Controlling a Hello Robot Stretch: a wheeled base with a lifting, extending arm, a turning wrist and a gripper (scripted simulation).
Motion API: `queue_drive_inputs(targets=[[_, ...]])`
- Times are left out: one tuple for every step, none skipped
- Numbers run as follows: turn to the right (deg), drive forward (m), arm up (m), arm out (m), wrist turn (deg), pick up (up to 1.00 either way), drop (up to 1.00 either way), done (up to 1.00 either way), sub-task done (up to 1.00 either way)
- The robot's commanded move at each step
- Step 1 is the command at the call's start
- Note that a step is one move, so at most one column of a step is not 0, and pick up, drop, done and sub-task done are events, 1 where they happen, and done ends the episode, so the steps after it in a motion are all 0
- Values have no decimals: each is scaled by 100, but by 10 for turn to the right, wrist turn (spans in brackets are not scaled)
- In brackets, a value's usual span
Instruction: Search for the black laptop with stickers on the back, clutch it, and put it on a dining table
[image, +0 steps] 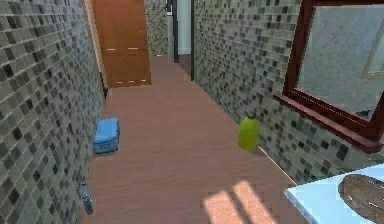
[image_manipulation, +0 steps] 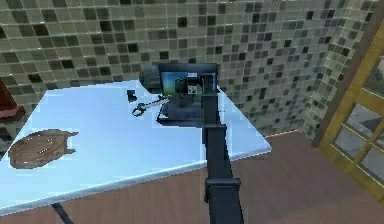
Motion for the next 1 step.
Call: queue_drive_inputs(targets=[[0,0,0,-8,0,0,0,0,0]])
